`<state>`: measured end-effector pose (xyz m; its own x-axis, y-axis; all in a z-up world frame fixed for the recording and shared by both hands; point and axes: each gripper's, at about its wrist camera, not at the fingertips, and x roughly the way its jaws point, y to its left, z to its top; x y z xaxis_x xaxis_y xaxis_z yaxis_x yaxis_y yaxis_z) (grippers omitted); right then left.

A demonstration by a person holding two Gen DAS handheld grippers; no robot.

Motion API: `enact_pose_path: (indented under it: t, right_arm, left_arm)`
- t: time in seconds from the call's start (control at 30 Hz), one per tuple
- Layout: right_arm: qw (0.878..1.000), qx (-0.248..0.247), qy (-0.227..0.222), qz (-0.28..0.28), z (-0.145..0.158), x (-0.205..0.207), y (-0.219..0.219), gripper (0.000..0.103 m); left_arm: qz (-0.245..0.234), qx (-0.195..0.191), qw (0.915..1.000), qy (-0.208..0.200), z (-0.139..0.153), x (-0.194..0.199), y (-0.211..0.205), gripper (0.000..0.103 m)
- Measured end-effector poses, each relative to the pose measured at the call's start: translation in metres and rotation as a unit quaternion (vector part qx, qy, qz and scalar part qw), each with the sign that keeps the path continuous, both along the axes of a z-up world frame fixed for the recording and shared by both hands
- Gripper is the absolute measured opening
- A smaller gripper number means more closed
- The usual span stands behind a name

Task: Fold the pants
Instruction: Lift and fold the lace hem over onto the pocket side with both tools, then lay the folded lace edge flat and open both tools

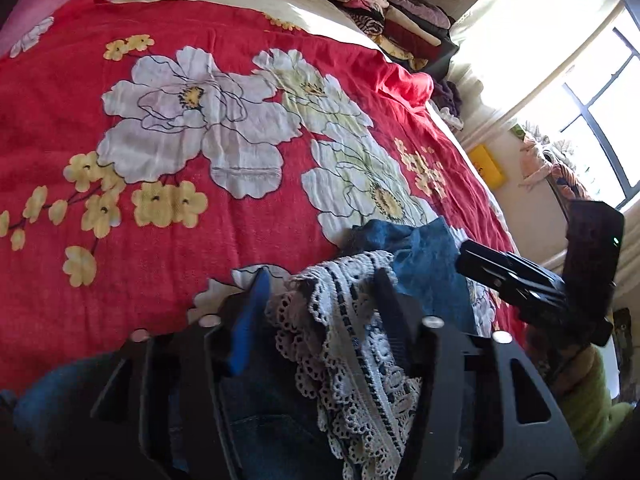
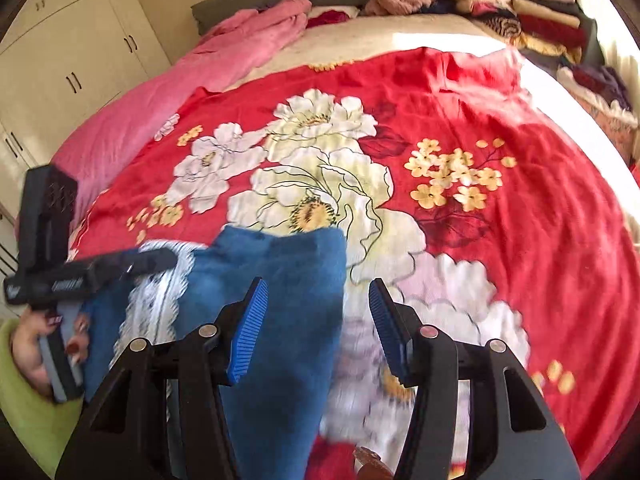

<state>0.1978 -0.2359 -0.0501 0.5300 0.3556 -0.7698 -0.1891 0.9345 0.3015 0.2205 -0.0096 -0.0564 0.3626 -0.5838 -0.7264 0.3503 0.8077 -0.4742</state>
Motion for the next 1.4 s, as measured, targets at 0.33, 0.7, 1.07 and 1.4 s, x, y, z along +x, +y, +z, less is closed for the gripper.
enact_pose_path:
  t: [0.33,0.7,1.07,1.4]
  right_arm:
    - [0.996,-0.080,-0.031,0.013,-0.014,0.002,0.011,0.015]
    - [0.988,-0.076,-0.119,0.069,0.040,-0.094,-0.002,0.038]
    - [0.985,-0.076,-0.096,0.123,0.020,-0.163,0.011,0.038]
    - [0.988,-0.065,-0.088,0.110,0.020,-0.174,0.008,0.038]
  left_arm:
    - [0.005,0.069,0.9964,-0.050,0.000,0.002,-0.008,0.018]
    - [0.018,0.060,0.9932,-0.098,0.037,-0.054,0.014,0.033]
    - [-0.104,0.090,0.9835,-0.117,0.038,-0.186,-0.019,0.034]
    - [-0.126,0.181,0.9700,-0.103,0.004,-0.181,-0.050,0.036]
